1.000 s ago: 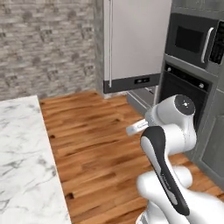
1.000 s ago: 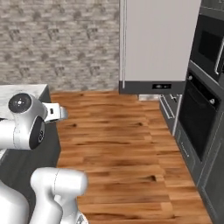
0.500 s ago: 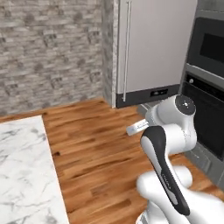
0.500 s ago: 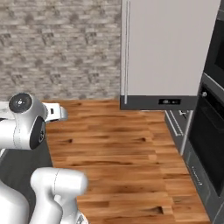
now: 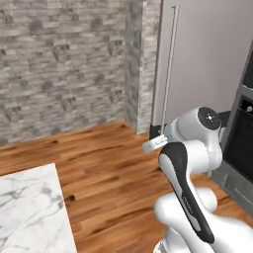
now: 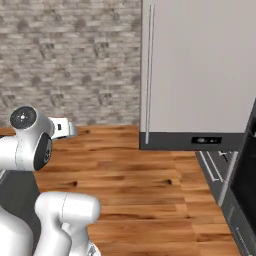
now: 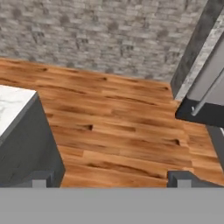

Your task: Take a sugar cube from the saucer and place it inside the coffee. Then, grab milk from the fridge and place it next to the coffee on the counter to sweeten the coffee.

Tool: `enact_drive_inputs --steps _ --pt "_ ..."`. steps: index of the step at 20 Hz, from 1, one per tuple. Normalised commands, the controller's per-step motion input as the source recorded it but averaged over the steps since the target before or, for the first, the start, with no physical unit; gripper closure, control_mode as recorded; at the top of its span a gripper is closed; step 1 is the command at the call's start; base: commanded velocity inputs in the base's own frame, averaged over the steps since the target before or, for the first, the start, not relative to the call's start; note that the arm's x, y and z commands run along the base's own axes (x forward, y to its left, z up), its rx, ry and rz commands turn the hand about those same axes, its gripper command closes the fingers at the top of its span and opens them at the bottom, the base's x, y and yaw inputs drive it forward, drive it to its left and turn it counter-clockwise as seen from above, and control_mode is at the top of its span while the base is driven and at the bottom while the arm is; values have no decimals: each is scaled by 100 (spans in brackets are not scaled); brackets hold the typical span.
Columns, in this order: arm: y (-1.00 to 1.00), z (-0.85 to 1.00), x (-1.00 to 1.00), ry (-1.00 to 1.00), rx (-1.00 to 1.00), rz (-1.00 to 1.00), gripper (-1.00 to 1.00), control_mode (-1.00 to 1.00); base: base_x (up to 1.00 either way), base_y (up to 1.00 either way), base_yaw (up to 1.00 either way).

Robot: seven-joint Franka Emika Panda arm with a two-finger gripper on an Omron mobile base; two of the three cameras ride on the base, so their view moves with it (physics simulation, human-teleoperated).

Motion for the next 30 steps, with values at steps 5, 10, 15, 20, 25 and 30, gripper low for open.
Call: enact_drive_inputs --steps 5,10,15,20,25,30 --pt "0 0 0 0 0 0 -100 100 100 0 0" --pt "0 0 0 0 0 0 -100 100 100 2 0" --pt "0 0 0 0 0 0 -100 100 100 8 0" --pt "0 0 0 0 0 0 -100 100 100 16 -1" --pt "0 0 0 0 0 0 -100 100 100 23 -16" --pt "0 0 0 0 0 0 -100 100 100 11 -38"
